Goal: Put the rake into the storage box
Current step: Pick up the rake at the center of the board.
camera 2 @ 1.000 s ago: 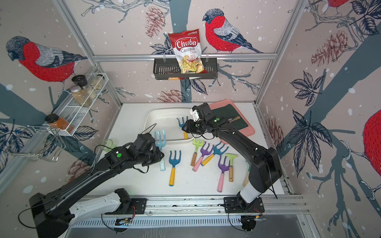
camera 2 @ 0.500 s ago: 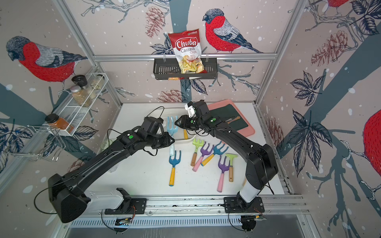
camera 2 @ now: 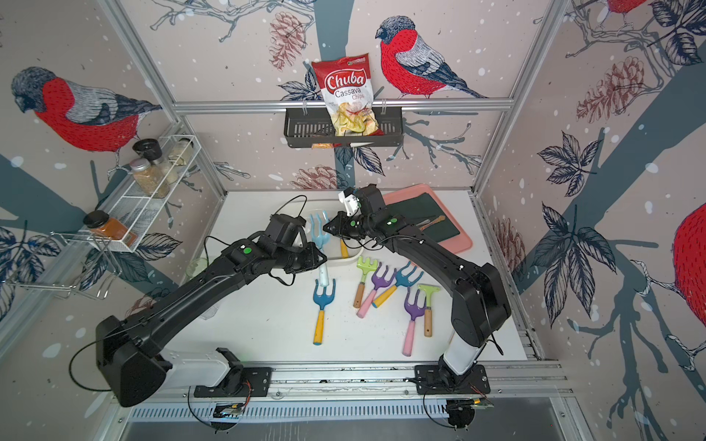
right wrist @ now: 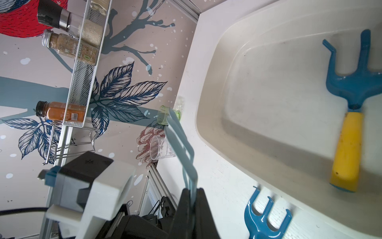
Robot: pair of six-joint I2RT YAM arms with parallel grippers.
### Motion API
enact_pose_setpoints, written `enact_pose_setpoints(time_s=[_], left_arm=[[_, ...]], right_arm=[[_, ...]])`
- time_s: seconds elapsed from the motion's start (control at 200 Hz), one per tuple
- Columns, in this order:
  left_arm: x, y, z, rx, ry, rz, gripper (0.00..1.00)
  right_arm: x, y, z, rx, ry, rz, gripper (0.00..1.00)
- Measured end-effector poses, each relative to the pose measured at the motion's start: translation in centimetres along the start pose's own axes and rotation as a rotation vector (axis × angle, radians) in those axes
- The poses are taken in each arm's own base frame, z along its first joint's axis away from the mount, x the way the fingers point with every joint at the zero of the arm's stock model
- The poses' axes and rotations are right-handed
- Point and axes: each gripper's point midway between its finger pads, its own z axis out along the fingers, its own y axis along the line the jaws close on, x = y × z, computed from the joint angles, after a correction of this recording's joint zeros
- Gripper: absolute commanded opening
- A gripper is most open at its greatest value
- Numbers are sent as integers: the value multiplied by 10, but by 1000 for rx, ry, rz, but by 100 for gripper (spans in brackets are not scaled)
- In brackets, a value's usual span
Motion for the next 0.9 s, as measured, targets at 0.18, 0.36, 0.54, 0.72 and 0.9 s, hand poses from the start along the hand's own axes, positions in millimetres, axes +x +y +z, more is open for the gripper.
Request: enact_pose_setpoints(time_s=[0.18,0.36,0.54,0.72,0.9], left_arm=[[-10,4,-3,8,-20,-9,47],[-33,23,-26,-1,-107,-41,69],[-34,54,-34,-35,-135,-78,72],[-16,86,-19,-83,-78,-112,72],[-1,104,5,-96,-17,-129,72]], right_arm=[[-9,-8,1,-4,-15,23,2],[-33,-31,10,38,-42,57,2],[-62,-52,37,57,-49,69,2],[-85,-89,67,97,-38,102,2],[-99,-111,100,104,-21,117,2]])
